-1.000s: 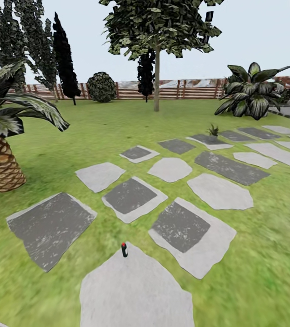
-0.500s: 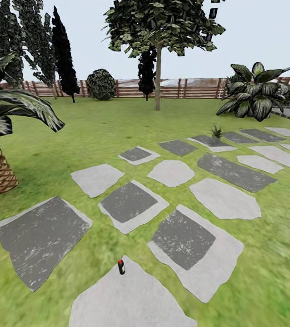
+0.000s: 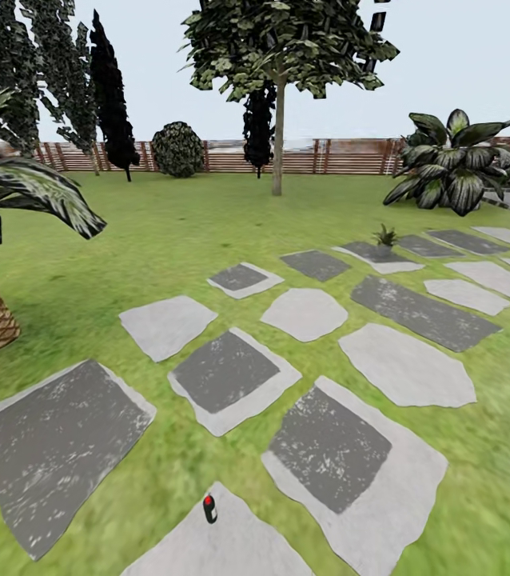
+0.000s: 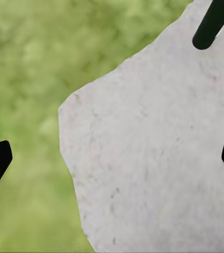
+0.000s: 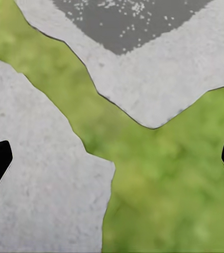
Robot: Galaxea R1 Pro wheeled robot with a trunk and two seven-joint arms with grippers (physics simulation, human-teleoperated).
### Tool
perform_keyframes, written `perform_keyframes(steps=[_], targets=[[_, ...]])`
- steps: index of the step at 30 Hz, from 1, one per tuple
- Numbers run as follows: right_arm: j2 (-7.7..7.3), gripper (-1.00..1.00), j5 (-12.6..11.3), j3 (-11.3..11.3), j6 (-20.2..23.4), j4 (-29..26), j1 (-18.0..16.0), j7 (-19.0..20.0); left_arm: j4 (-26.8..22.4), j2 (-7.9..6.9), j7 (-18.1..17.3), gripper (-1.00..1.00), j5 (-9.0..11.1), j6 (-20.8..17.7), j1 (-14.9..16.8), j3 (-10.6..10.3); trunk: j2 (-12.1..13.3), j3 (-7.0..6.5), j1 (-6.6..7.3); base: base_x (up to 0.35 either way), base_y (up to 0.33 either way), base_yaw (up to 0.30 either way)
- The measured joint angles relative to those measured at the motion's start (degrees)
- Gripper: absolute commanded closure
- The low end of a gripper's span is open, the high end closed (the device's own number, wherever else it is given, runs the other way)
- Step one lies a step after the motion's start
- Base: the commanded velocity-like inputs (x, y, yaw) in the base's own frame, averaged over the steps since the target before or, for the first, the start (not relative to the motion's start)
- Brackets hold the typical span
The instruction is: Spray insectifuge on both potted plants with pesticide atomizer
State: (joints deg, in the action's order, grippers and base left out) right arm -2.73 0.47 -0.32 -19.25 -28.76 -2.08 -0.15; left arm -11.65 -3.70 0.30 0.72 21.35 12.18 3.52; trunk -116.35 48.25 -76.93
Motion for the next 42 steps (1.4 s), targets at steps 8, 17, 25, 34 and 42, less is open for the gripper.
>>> perform_keyframes(steps=[8,17,25,34,42], targets=[[0.09,-1.00,0.07,0.20,0.04,-0.65,-0.02,-0.02,-0.68,0.08,0.05,-1.00,-0.05,-0.44,0.70,-0.09,0.00,0.00,-0.03,0.152,0.000,0.000],[0.10,-1.00,0.15,0.25,0.45,-12.08,-4.77,-0.03,-0.88,0.01,-0.35,-1.00,-0.36,-1.87,12.75,-0.48,0.00,-0.01,-0.04,0.008,0.000,0.000],[0.10,-1.00,0.24,0.25,0.84,-11.39,-17.35,0.17,-1.51,0.07,-0.46,-1.00,-0.52,-8.46,20.04,-0.64,0.00,0.00,-0.04,0.000,0.000,0.000],[0.01,-1.00,0.19,0.40,0.69,-10.07,-20.38,0.49,-1.22,0.25,-0.31,-1.00,-0.63,-8.38,20.92,-0.90,0.00,0.00,-0.02,0.063,-0.034,0.000],[-0.10,-1.00,0.28,0.43,0.71,-10.10,-20.42,0.47,-0.79,0.37,-0.02,-1.00,-0.11,-7.81,20.84,-0.40,0.00,0.00,-0.03,0.159,-0.216,0.000]])
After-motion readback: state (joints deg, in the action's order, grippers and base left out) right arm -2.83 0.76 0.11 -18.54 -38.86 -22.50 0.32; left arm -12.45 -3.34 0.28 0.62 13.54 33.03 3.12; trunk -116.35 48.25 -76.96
